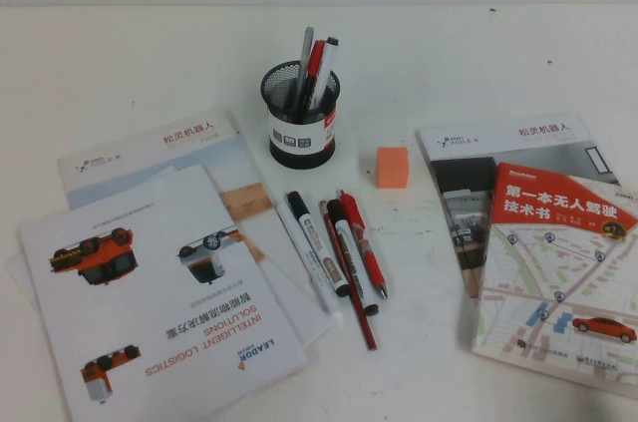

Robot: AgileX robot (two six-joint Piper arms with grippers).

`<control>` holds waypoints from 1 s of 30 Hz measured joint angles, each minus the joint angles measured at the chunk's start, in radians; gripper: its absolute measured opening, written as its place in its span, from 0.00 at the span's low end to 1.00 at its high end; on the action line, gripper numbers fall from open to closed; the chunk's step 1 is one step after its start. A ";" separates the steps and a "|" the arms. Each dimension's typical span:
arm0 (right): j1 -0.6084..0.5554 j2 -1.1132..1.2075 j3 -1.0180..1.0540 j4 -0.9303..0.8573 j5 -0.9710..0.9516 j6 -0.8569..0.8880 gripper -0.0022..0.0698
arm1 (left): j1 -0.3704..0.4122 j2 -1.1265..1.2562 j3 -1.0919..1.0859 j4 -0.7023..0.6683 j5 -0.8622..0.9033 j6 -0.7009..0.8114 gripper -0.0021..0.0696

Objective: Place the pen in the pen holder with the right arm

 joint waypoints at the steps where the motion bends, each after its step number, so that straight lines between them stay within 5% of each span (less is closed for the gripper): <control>1: 0.000 0.000 0.000 0.000 0.000 0.000 0.00 | 0.000 0.000 0.000 0.000 0.000 0.000 0.03; 30: 0.000 0.000 0.000 0.058 0.000 0.000 0.00 | 0.000 0.000 0.000 0.000 0.000 0.000 0.03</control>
